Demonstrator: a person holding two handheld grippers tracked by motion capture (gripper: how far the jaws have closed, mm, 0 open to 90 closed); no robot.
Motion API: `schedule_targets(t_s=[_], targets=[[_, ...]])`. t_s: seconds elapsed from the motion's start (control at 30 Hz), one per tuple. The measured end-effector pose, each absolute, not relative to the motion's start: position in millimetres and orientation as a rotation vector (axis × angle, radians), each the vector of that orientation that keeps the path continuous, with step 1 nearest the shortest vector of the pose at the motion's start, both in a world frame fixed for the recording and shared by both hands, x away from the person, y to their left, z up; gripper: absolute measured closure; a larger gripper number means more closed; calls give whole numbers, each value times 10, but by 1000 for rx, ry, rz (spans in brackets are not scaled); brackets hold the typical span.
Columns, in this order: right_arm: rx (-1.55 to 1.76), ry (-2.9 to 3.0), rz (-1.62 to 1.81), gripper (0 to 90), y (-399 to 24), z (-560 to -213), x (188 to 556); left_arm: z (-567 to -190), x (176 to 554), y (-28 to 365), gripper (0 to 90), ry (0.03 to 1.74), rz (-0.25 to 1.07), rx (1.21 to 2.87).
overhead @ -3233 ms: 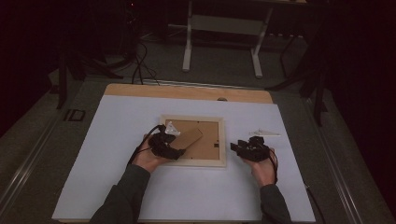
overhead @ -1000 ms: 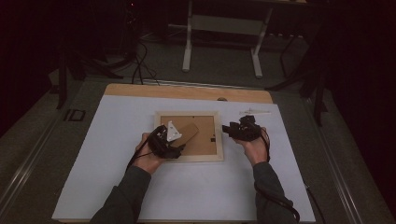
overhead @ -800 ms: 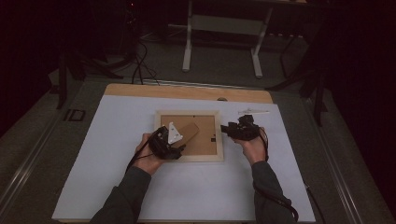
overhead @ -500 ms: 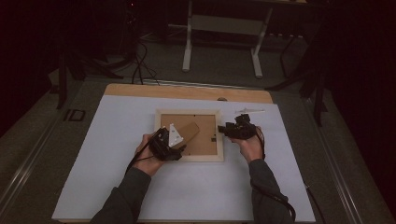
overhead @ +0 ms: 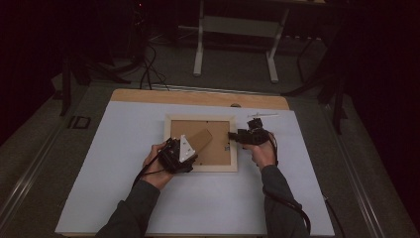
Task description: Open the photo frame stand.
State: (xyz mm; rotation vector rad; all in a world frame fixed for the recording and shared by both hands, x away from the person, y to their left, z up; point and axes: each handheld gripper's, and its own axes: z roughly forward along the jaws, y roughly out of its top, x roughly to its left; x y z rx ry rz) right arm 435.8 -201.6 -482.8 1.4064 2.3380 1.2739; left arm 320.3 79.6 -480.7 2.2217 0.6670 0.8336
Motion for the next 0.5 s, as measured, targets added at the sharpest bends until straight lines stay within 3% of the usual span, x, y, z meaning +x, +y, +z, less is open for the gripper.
schedule_targets(t_s=[0.5], targets=[[1523,2370,1373,439,-1960,-4927,4492,-4824,3187,828,348,633,842,2203]])
